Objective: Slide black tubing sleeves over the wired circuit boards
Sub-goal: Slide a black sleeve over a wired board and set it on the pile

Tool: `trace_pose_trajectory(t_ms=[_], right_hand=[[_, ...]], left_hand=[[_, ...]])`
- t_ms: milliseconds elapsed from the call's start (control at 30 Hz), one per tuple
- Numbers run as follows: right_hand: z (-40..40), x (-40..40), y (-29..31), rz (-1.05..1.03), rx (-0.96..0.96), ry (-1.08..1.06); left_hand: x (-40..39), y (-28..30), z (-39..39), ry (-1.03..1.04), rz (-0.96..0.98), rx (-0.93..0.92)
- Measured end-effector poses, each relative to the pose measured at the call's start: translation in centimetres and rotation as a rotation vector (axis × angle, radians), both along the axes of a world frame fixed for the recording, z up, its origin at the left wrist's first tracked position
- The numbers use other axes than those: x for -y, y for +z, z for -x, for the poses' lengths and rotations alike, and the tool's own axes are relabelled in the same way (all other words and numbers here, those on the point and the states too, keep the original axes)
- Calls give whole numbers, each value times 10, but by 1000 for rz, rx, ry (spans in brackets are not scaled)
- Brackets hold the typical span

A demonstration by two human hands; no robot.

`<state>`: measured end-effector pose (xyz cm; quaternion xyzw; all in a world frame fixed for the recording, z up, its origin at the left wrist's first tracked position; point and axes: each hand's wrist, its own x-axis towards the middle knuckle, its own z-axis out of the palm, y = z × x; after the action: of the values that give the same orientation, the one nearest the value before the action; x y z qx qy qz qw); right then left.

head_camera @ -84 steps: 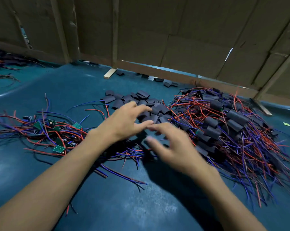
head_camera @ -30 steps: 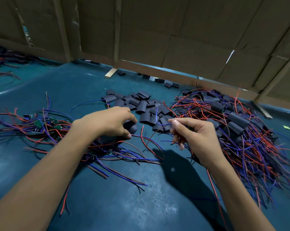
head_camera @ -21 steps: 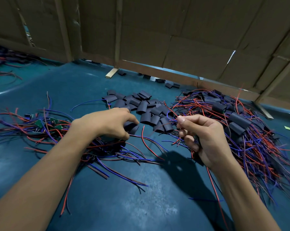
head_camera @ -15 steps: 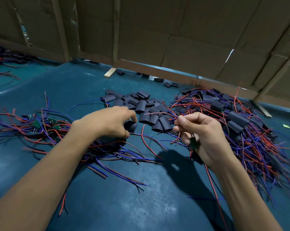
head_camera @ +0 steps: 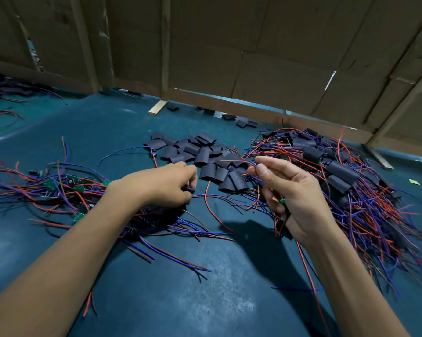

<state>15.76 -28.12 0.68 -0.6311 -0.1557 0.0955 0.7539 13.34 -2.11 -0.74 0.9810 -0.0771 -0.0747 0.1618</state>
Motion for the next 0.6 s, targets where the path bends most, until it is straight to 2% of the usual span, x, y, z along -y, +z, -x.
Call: trace_pose_trajectory(t_ms=[167,233,300,400,500,600], right_hand=[[4,-2,1,-37,68,-21],[5,-4,1,-68,111,-44],[7,-7,0,-82,166,-62],[10,-12,-2,-98,212,-60],[11,-11,-2,-96,235,-36],[10,-10,-4,-59,229,9]], left_hand=[[3,6,2,56,97,216],[13,12,5,40,340,242],[31,17,11,-58,675,135],[60,14,17,-172,1001,68],[74,9,15,-91,1273,139],[76,8,12,-29,1477,120]])
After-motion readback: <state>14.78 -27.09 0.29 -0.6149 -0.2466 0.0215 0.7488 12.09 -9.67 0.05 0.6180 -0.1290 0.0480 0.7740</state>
